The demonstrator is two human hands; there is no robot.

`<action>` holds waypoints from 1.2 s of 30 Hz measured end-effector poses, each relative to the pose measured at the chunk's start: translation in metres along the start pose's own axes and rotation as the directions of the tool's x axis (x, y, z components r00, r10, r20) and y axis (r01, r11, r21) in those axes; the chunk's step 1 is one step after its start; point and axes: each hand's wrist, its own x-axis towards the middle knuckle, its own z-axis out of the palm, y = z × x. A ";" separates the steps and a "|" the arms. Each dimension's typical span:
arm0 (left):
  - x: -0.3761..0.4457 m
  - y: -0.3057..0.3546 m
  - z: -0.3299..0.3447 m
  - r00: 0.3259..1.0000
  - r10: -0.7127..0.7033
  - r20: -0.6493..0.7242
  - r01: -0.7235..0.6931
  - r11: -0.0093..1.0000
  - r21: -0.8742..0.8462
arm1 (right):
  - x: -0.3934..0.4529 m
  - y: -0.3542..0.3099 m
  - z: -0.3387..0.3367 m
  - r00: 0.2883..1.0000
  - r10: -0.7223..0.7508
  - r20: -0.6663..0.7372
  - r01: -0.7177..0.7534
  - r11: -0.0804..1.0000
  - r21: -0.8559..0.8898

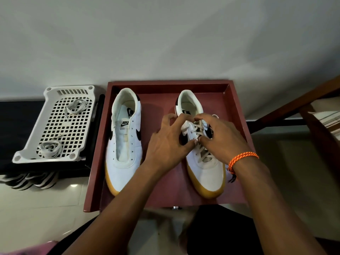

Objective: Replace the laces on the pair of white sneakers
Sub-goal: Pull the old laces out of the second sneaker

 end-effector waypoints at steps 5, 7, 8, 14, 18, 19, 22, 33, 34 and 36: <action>-0.005 -0.018 -0.016 1.000 0.027 0.007 -0.027 0.999 -0.043 | -0.002 -0.012 0.014 0.999 -0.051 -0.013 0.051 0.999 0.000; -0.006 -0.028 -0.022 0.999 0.033 0.025 -0.030 0.996 -0.088 | -0.002 -0.015 0.019 0.998 -0.057 -0.011 0.058 0.998 0.029; -0.006 -0.032 -0.024 0.999 0.033 0.026 -0.030 0.994 -0.104 | -0.002 -0.017 0.023 0.998 -0.056 -0.020 0.057 0.998 0.038; -0.011 -0.042 -0.028 0.999 0.049 0.003 -0.047 0.986 -0.158 | 0.005 -0.040 0.042 0.973 -0.042 -0.226 0.038 0.999 -0.019; -0.015 -0.040 -0.028 0.998 0.052 -0.029 -0.055 0.992 -0.116 | 0.009 -0.047 0.048 0.975 -0.014 -0.224 0.020 1.000 0.024; -0.016 -0.039 -0.029 0.998 0.054 -0.034 -0.057 0.994 -0.095 | 0.009 -0.047 0.048 0.975 -0.008 -0.222 0.019 0.999 0.047; -0.016 -0.036 -0.030 0.997 0.047 -0.058 -0.051 0.996 -0.069 | 0.012 -0.044 0.047 0.980 -0.007 -0.196 0.031 0.993 0.118; -0.017 -0.034 -0.030 0.995 0.032 -0.097 -0.031 0.999 0.016 | 0.018 -0.034 0.033 0.993 0.116 -0.027 -0.081 0.821 0.565; -0.017 -0.035 -0.031 0.995 0.031 -0.096 -0.029 0.999 0.023 | 0.019 -0.034 0.030 0.981 0.196 -0.006 -0.142 0.733 0.666; -0.016 -0.036 -0.032 0.995 0.031 -0.092 -0.028 0.999 0.032 | 0.017 -0.037 0.023 0.936 0.342 0.084 -0.250 0.474 0.844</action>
